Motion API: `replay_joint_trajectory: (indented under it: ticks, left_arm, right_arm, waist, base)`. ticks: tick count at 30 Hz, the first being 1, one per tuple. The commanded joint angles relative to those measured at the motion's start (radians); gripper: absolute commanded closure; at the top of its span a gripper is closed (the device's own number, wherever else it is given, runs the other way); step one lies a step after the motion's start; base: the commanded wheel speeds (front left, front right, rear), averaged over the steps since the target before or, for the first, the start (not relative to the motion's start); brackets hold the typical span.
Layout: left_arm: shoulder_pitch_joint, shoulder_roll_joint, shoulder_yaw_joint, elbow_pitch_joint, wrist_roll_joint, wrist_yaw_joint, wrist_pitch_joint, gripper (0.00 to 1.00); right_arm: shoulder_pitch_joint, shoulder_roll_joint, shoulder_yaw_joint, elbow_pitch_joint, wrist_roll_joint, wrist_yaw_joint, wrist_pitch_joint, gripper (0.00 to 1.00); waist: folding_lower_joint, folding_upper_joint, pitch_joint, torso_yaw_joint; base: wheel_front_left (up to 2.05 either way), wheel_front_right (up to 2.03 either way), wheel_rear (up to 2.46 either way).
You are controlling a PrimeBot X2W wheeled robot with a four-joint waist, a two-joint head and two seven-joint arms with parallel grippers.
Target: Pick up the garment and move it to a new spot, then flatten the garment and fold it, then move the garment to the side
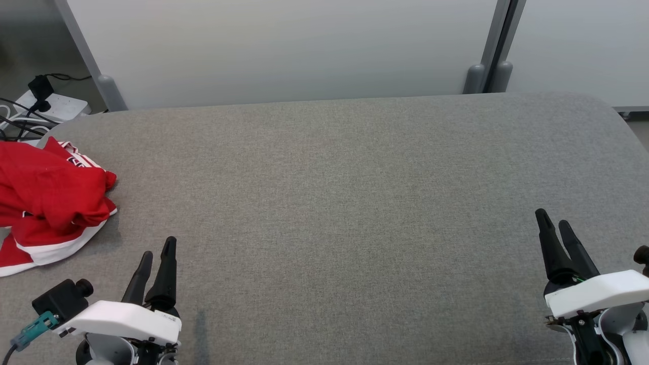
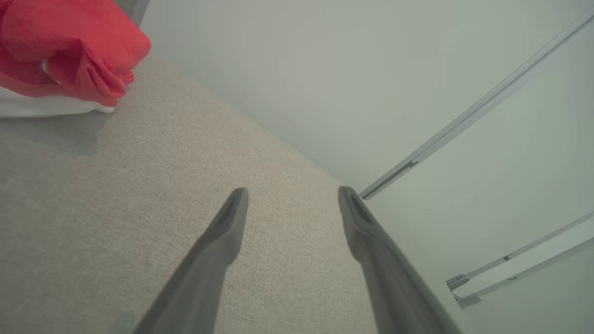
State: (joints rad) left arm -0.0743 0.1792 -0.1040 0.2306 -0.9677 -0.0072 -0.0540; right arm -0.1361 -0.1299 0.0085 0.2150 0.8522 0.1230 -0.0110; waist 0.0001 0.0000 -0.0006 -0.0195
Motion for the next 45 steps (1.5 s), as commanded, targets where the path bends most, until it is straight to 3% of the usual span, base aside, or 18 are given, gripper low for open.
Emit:
replay_joint_trajectory:
  ticks: [1, 24, 45]
  left_arm:
    - [-0.054, 0.028, 0.011, -0.034, 0.031, 0.006, -0.009, 0.00]
    - [-0.089, 0.111, -0.066, -0.034, 0.289, 0.063, -0.064, 0.00]
    - [-0.104, 0.147, -0.110, -0.026, 0.442, 0.118, -0.089, 0.00]
  right_arm:
    - [-0.043, -0.023, 0.011, -0.025, -0.032, 0.005, -0.018, 0.00]
    - [-0.017, -0.012, 0.054, 0.008, -0.319, 0.006, -0.066, 0.00]
    - [-0.008, -0.008, 0.061, 0.030, -0.525, 0.007, -0.097, 0.00]
  waist:
    - [-0.0001, 0.0000, 0.001, 0.001]
    - [-0.0001, 0.0000, -0.003, -0.002]
    - [-0.0001, 0.0000, -0.001, -0.007]
  base:
    - [0.00, 0.00, 0.00]
    - [0.00, 0.00, 0.00]
    - [0.00, 0.00, 0.00]
